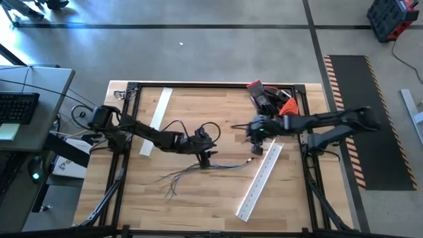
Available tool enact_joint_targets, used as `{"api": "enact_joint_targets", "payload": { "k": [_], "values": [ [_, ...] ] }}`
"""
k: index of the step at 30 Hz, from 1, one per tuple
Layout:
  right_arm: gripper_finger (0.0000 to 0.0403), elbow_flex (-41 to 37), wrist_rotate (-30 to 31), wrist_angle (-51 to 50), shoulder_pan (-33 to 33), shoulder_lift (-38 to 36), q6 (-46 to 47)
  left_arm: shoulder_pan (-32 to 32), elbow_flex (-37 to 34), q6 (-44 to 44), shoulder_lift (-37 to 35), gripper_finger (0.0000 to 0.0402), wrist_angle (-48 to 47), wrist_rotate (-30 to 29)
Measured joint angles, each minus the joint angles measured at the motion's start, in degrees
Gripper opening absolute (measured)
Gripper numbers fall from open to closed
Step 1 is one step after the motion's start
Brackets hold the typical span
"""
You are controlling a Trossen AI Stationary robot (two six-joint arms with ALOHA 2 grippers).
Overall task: Ziptie cables
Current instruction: Wrap the colored cables with the black zip tie
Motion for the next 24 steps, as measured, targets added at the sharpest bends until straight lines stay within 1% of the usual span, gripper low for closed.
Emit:
{"api": "enact_joint_targets", "payload": {
  "k": [5,8,10,13,15,18,20,22,24],
  "values": [
    [0.0074,5.22,-0.66,-3.74,-0.76,11.63,-8.0,-0.02,-0.01,2.01,3.6,0.0124,1.05,0.29],
    [0.0074,7.51,-0.63,-5.59,-0.76,16.62,-11.65,-0.09,0.0,1.98,5.5,0.0124,1.08,0.8],
    [0.0074,8.59,-0.61,-6.4,-0.76,19.19,-12.49,-0.21,-0.19,1.72,6.39,0.0124,1.1,0.79],
    [0.0067,9.68,0.25,-7.03,-0.74,21.46,-12.72,-0.26,-1.34,1.68,6.58,0.0124,2.17,0.75],
    [0.0051,9.68,0.36,-6.84,-0.7,22.22,-13.7,-0.37,-1.84,1.64,6.6,0.0124,2.49,0.69],
    [0.0013,9.6,-0.03,-6.0,-0.7,22.66,-14.3,-0.94,-1.82,1.66,6.6,0.0124,2.52,-0.05],
    [0.0006,9.51,0.04,-5.14,-0.72,22.73,-13.99,-1.66,-1.82,1.95,6.4,0.0124,1.95,-0.85],
    [0.0003,9.37,0.31,-3.57,-0.72,22.79,-13.4,-2.52,-1.82,1.95,5.53,0.0124,-0.67,-3.18],
    [0.0001,9.3,0.31,-0.46,-0.74,22.73,-12.46,-3.62,-1.82,1.33,4.19,0.0124,-4.36,-7.24]
  ]
}}
